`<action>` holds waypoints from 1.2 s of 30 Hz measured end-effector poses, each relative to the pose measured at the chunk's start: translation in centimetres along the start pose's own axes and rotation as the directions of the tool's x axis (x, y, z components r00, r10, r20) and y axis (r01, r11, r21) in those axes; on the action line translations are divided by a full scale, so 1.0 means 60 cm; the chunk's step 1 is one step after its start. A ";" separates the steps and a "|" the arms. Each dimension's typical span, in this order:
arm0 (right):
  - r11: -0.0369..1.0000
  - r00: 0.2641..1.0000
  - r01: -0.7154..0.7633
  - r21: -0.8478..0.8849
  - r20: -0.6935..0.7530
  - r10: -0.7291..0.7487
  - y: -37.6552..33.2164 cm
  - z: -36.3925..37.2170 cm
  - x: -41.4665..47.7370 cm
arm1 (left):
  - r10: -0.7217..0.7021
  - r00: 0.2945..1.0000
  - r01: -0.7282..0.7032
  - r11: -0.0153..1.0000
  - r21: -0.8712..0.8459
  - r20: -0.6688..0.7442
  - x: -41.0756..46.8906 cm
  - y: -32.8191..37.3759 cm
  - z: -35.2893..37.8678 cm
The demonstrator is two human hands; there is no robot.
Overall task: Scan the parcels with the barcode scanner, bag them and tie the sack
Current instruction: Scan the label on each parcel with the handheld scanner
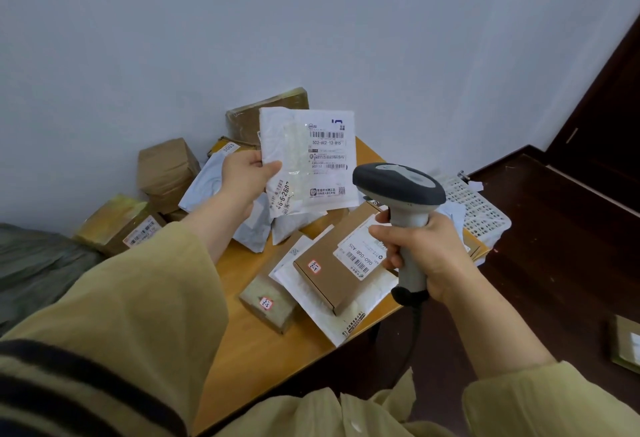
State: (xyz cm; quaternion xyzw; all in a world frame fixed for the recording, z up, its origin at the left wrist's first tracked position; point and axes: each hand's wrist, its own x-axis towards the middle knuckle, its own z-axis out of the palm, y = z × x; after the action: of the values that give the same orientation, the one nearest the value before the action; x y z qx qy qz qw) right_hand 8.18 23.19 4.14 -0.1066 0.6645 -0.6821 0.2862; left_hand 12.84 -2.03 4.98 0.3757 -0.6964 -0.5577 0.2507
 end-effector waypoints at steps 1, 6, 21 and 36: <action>1.000 1.000 -0.005 -0.002 0.000 0.005 0.000 0.000 0.000 | 0.001 1.000 -0.001 1.000 -0.004 -0.004 0.001 -0.001 0.000; 1.000 1.000 -0.014 0.007 0.007 0.014 0.003 -0.003 0.002 | 0.008 1.000 -0.009 1.000 -0.010 -0.021 0.004 -0.006 -0.002; 1.000 0.999 -0.012 0.004 0.046 0.012 0.005 -0.008 -0.007 | 0.009 0.999 -0.011 0.999 -0.035 -0.052 0.006 -0.009 -0.001; 0.999 1.000 -0.005 -0.050 0.025 0.007 0.008 -0.006 -0.004 | 0.008 0.998 -0.009 1.000 -0.009 -0.057 0.001 -0.008 -0.001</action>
State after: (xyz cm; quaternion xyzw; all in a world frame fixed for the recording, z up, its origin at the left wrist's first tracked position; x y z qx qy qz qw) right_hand 8.28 23.64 3.71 -0.1201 0.6779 -0.6632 0.2937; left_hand 12.99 -2.19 4.52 0.3871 -0.6880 -0.5491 0.2745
